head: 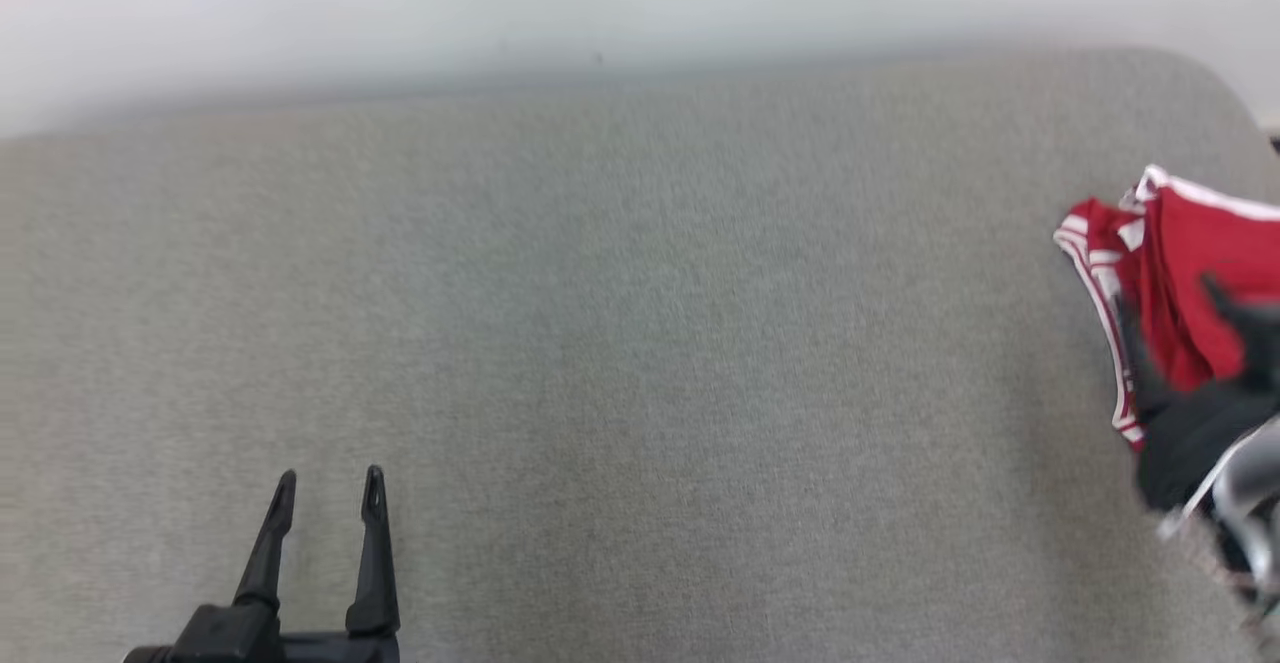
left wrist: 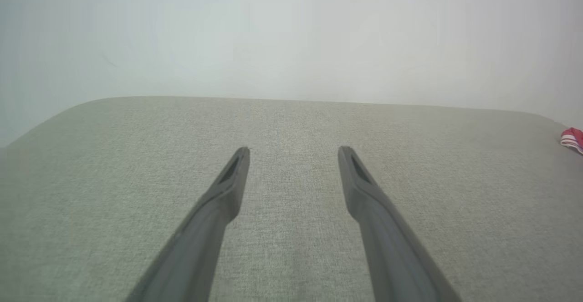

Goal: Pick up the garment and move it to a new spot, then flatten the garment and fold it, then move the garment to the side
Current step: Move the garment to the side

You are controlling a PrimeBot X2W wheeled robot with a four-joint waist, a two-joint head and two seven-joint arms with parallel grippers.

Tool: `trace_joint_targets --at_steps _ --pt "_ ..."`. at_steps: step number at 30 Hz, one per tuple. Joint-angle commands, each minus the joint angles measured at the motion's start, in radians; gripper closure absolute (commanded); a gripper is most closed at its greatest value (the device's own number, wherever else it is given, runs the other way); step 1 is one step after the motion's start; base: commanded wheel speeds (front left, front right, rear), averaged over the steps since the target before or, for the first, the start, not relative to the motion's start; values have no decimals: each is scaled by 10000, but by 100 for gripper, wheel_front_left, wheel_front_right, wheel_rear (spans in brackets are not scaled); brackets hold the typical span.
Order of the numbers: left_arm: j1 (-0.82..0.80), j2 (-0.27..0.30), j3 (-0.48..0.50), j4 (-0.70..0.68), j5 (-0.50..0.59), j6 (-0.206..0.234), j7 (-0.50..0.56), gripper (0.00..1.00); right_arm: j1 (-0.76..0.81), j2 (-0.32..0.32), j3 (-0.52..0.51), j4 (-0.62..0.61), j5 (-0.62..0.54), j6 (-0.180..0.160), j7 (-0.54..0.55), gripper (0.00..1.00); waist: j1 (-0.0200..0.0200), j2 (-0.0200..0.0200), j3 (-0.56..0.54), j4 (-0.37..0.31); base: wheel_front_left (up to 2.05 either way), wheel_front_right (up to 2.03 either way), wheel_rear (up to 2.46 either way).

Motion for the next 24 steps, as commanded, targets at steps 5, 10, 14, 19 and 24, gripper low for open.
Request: trace_joint_targets --at_steps 5,10,14,19,24 --pt "450 -51 239 67 5 183 -28 0 1275 743 99 -674 94 -25 -317 0 2 1 -1282 531 0 0 0" --pt "674 -63 634 274 -11 434 -29 0 2359 1785 29 -1208 32 -25 -889 0 2 1 -1757 651 0 0 0" --pt "658 22 905 542 -56 410 -30 0 2971 2598 -193 -1414 49 -25 -1531 0 2 1 -1990 672 0 0 0" --pt "693 26 1127 867 -163 303 -30 0 3438 3252 -414 -1537 192 -25 -2037 0 2 1 -2204 566 0 0 0" --pt "716 -36 1179 1153 -243 104 -30 0 3735 3526 -558 -1788 574 -25 -2229 0 2 1 -2329 431 0 0 0"
